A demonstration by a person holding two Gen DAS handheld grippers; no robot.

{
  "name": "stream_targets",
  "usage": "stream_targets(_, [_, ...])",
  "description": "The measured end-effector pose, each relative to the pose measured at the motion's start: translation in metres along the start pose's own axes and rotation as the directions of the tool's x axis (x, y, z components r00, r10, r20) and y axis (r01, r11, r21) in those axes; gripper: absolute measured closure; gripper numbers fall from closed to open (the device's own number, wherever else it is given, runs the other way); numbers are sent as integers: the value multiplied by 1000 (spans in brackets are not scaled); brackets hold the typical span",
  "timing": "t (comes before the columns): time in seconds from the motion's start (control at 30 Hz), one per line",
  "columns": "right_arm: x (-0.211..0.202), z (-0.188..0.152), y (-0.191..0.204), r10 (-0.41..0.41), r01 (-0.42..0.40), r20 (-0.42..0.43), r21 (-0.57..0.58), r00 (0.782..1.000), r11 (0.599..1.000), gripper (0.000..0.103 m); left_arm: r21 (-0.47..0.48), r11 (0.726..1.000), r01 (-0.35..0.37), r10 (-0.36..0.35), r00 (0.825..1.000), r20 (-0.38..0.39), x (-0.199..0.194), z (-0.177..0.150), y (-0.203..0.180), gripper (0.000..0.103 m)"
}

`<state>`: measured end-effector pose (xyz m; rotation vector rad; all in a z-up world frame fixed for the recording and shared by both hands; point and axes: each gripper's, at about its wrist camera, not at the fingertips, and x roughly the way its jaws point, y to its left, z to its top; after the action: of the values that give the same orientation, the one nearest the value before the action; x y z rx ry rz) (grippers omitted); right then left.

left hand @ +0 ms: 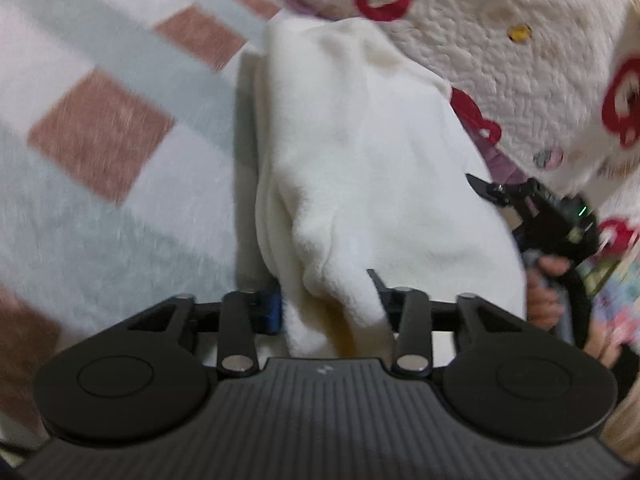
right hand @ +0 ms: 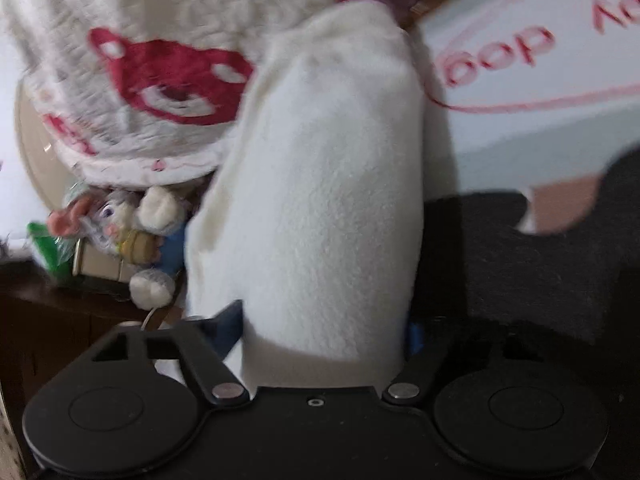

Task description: Fold clothes

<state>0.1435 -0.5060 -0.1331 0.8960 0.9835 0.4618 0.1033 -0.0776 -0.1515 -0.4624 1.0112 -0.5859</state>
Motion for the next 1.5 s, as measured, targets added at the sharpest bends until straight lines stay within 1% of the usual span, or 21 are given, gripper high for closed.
stream_targets(0.03, [-4,-1,6,9,-8,12,-35,1000,999,46,55,998,-23,22,1000,21,-4,0,-9,75])
stream_targets(0.1, [-13,-6,19,21,-18,39,-88,999,996,48,139,989,-56,49,997,52,-11,0,-24,75])
stream_targets(0.17, [-19,-8,31,41,-31,68,-130,997,991,49,165,985,-58,47,996,71,-15,2,-30,76])
stream_targets(0.33, [-34,-6,52,77,-53,120,-191,990,980,50,132,991,2,-15,995,100,-26,8,-24,76])
stream_targets(0.4, [-38,-6,53,84,-58,131,-187,988,981,50,119,993,21,-34,994,106,-28,10,-22,76])
stream_targets(0.47, [-41,-5,51,86,-61,138,-177,987,982,50,113,993,25,-37,994,105,-26,10,-23,76])
stream_targets(0.5, [-41,-6,50,83,-59,138,-172,987,983,50,116,993,21,-33,994,102,-24,9,-24,76])
stream_targets(0.63, [-38,-11,42,66,-45,128,-164,990,985,50,179,983,-39,24,996,85,-12,4,-34,76])
stream_targets(0.77, [-39,-14,42,74,-51,125,-172,989,984,50,173,985,-28,14,997,79,-15,7,-34,77])
stream_targets(0.87, [-41,-13,53,95,-69,124,-194,988,978,50,156,988,-14,-2,995,104,-25,11,-30,77])
stream_targets(1.0, [-39,-10,76,131,-104,111,-226,985,969,50,157,987,-30,5,987,158,-46,18,-29,77])
stream_targets(1.13, [-28,-7,100,175,-146,93,-258,980,955,50,143,988,-51,19,976,215,-73,22,-24,77])
stream_targets(1.23, [-15,-7,118,204,-178,68,-278,977,944,50,128,988,-88,52,964,259,-95,23,-18,77])
stream_targets(1.3, [-5,-8,132,223,-200,48,-293,974,935,50,113,983,-143,106,954,282,-109,22,-13,77])
stream_targets(1.4, [19,-15,157,235,-221,-1,-346,972,912,50,110,962,-249,209,934,289,-128,20,-9,77])
stream_targets(1.5, [40,-34,187,243,-232,-26,-413,970,881,50,122,929,-350,304,908,288,-152,18,-4,77])
